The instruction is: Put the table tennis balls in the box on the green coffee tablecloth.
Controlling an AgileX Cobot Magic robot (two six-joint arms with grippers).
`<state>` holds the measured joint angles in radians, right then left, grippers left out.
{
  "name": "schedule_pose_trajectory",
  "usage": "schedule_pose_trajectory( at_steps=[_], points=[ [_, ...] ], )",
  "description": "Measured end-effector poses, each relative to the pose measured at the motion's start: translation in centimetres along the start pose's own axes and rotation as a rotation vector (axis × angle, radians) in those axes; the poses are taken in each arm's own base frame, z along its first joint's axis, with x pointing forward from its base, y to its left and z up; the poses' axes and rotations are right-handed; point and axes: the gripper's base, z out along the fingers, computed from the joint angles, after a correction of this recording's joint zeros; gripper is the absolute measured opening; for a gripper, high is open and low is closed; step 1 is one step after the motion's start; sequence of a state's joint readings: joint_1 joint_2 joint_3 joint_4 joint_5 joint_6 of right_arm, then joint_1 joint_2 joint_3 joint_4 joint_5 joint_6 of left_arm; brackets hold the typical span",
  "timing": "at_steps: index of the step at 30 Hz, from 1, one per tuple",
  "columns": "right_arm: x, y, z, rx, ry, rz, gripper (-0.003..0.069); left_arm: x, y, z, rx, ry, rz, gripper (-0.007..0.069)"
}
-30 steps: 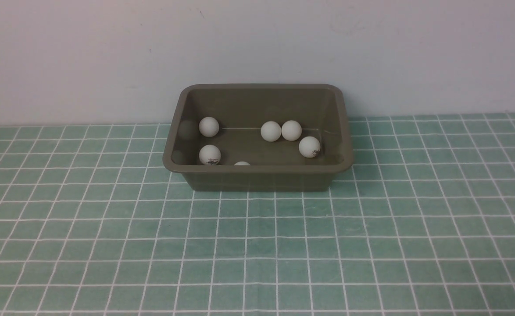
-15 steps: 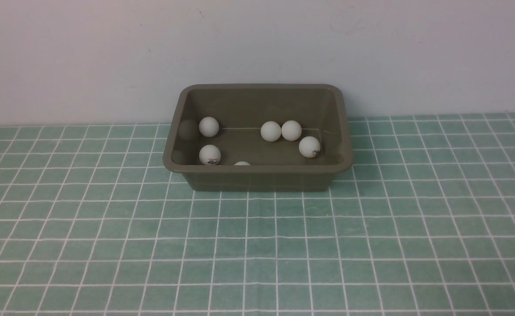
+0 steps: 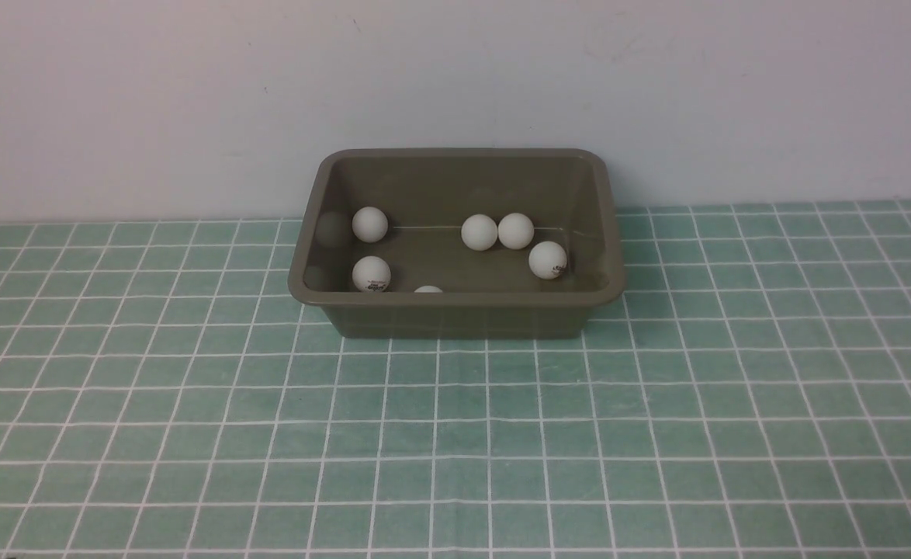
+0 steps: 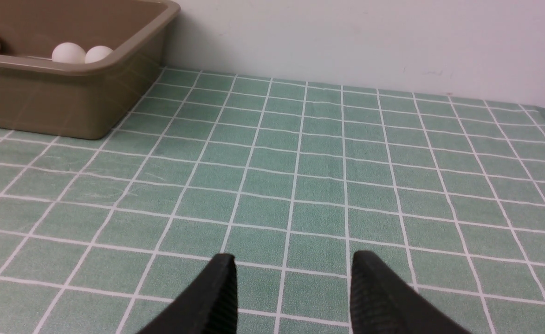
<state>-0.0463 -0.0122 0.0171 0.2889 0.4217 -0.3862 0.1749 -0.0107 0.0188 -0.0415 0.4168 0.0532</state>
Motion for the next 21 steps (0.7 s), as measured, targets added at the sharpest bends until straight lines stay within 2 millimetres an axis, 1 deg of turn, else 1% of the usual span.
schedule_pose_trajectory(
  at_steps=[5,21],
  points=[
    [0.00,0.00,0.00,0.000,0.000,0.000,0.0316,-0.01,-0.31,-0.01,0.056,-0.003,0.041,0.0532],
    [0.00,0.00,0.00,0.000,0.000,0.000,0.0316,0.00,-0.33,0.00,0.059,-0.004,0.045,0.0532]
  ],
)
